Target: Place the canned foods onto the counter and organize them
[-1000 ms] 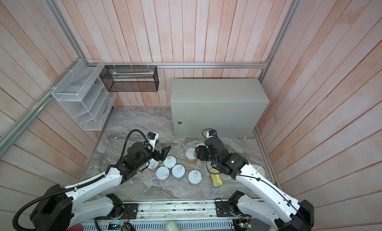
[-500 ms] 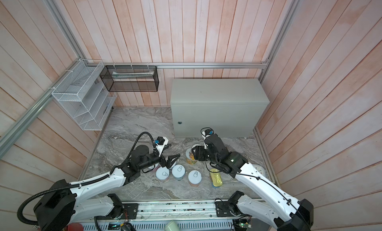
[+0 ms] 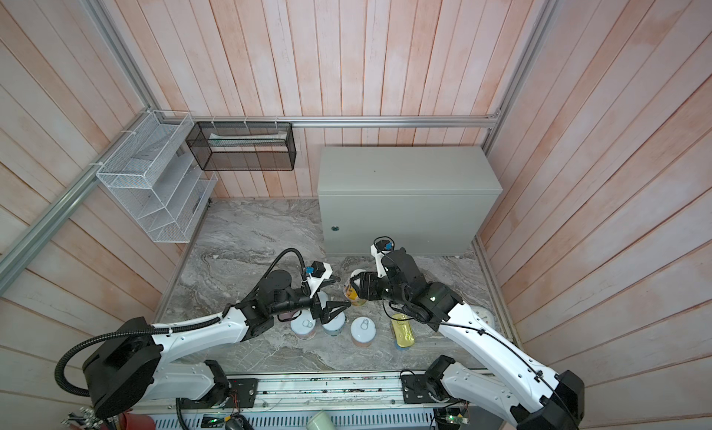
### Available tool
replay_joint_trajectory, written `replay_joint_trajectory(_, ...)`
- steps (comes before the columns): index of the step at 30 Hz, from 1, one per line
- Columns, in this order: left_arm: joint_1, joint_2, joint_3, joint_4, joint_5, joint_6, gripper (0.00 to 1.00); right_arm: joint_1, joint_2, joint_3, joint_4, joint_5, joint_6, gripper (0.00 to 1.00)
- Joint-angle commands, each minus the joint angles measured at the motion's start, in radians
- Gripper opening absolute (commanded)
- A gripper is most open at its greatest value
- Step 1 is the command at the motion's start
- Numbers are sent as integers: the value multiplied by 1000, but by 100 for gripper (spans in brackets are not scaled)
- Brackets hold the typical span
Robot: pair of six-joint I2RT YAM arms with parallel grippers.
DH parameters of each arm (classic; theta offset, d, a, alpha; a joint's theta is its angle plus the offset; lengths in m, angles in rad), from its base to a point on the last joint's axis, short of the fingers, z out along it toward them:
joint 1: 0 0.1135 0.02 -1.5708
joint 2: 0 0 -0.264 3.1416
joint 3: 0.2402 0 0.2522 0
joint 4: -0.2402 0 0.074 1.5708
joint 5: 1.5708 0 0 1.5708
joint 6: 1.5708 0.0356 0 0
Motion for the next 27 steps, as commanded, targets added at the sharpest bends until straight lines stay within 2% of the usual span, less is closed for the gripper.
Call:
replay_joint_trajectory(1, -8, 31, 42, 35, 29, 21, 100, -5, -8, 45, 56, -61, -24, 49)
replay_joint_trajectory(8, -14, 95, 75, 78, 11, 17, 100, -5, -9, 48, 76, -118, -23, 49)
replay_joint_trajectory(16, -15, 140, 100, 119, -4, 18, 92, -15, -28, 41, 84, -152, -15, 49)
replay_joint_trajectory(20, -15, 149, 112, 126, -2, 17, 82, -25, -38, 25, 97, -172, -6, 49)
replay_joint_trajectory(23, -16, 153, 116, 133, -3, 21, 66, -33, -44, 12, 106, -183, -2, 49)
replay_joint_trajectory(24, -15, 151, 115, 141, -2, 20, 64, -35, -43, 10, 105, -185, -3, 49)
replay_joint_trajectory(26, -16, 144, 116, 149, -15, 9, 59, -40, -50, 3, 102, -179, -3, 53)
replay_joint_trajectory(27, -15, 138, 119, 148, -20, 1, 59, -42, -58, -1, 97, -176, -1, 59)
